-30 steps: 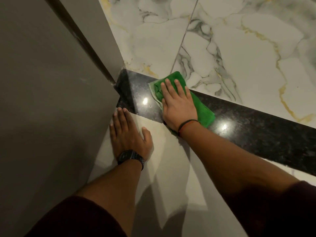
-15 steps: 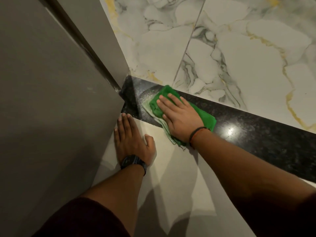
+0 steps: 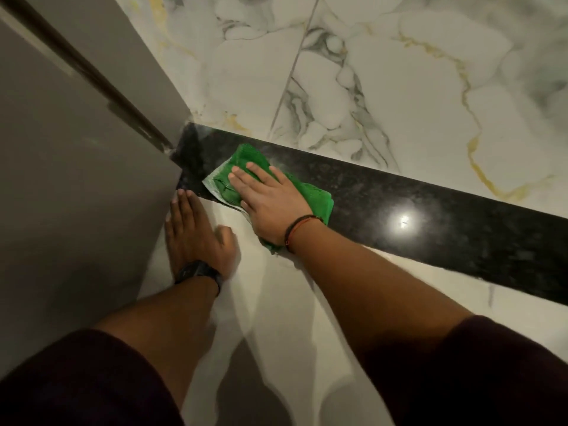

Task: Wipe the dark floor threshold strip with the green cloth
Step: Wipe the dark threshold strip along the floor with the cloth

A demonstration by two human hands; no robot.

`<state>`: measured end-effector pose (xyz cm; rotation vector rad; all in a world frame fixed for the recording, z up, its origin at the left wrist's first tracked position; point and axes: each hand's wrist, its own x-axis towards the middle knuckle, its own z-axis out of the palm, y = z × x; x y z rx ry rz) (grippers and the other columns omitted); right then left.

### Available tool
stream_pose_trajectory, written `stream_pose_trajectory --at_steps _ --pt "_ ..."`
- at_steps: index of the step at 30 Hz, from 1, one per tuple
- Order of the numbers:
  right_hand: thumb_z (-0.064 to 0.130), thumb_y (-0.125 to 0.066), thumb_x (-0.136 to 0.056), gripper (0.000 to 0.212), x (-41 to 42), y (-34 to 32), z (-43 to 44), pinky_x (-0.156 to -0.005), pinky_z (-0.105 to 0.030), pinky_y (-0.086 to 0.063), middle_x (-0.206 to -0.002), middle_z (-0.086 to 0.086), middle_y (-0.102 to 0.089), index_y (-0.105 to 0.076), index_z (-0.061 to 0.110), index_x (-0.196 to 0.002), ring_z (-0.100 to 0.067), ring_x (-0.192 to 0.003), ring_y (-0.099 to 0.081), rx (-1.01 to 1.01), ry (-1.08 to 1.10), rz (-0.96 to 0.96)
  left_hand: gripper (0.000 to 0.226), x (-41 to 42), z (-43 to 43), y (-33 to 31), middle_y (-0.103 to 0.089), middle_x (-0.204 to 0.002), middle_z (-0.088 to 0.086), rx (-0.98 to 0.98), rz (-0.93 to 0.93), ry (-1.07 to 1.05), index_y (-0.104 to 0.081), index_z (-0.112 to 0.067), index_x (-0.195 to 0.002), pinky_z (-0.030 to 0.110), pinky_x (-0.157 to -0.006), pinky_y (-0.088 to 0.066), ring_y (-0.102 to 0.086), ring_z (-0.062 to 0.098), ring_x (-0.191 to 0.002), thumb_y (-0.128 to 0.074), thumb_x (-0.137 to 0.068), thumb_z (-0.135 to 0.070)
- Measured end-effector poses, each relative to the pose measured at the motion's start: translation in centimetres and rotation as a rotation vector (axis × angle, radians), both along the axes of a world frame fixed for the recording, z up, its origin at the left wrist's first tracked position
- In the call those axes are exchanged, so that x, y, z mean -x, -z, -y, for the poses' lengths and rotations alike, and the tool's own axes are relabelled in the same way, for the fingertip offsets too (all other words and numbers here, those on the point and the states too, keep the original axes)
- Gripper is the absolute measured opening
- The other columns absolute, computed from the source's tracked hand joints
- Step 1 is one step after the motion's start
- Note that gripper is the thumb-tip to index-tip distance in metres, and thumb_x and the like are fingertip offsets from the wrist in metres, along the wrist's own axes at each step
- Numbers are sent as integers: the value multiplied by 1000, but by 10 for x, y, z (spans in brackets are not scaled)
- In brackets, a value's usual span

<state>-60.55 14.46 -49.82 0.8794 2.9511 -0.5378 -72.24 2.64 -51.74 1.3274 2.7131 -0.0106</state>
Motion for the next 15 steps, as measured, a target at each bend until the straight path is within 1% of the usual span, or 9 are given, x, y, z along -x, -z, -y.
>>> stream_pose_trajectory --at_steps 3,5,7,8,9,11,13,15 --pt "28 -37 -98 52 -70 2 -6 -116 -43 -8 -157 4 -23 -24 22 -148 -19 -145 -15 -31 43 -11 79 1 0 0 -17 -157 21 -53 3 -5 -14 1 -149 45 -118 -10 -15 33 -145 -31 -79 -33" --pt "29 -37 -98 51 -119 2 -18 -116 -43 -10 -156 4 -25 -27 22 -147 -20 -144 -17 -50 183 1 78 0 2 1 -17 -157 23 -73 1 11 -14 3 -148 46 -117 -10 -14 35 -144 -30 -79 -31" --pt "29 -35 -98 52 -162 -1 -22 -117 -43 -11 -157 3 -24 -25 22 -148 -20 -145 -16 -74 354 26 78 -6 4 -2 -16 -156 25 -76 8 19 -13 3 -148 49 -117 -12 -13 37 -144 -30 -79 -29" --pt "28 -36 -98 52 -173 -1 -17 -117 -44 -12 -156 2 -25 -25 21 -148 -21 -144 -16 -82 396 25 77 -10 6 -6 -15 -156 24 -59 12 7 -12 2 -148 50 -116 -13 -12 37 -144 -29 -81 -31" --pt "28 -37 -97 52 -183 -2 -10 -116 -44 -13 -156 0 -26 -27 19 -148 -22 -144 -17 -90 408 15 77 -20 6 -10 -14 -157 24 -41 18 -1 -11 1 -149 51 -116 -13 -11 36 -145 -28 -82 -35" --pt "26 -40 -96 52 -198 -2 9 -116 -45 -15 -155 0 -29 -30 19 -147 -23 -143 -20 -75 358 -6 80 -55 5 -15 -11 -158 23 -15 45 7 -8 -1 -150 52 -116 -12 -8 36 -145 -25 -85 -46" --pt "25 -43 -95 52 -219 0 23 -115 -46 -17 -153 0 -32 -33 19 -145 -24 -142 -24 -57 267 -14 85 -104 3 -14 -8 -159 20 6 83 63 -5 -3 -150 49 -117 -8 -6 35 -145 -24 -85 -55" --pt "23 -47 -94 51 -258 -1 27 -114 -47 -20 -151 -1 -36 -36 18 -144 -25 -141 -28 -70 246 -5 89 -143 1 -10 -6 -160 16 9 90 137 -4 -6 -151 46 -117 -5 -4 32 -146 -23 -84 -62"
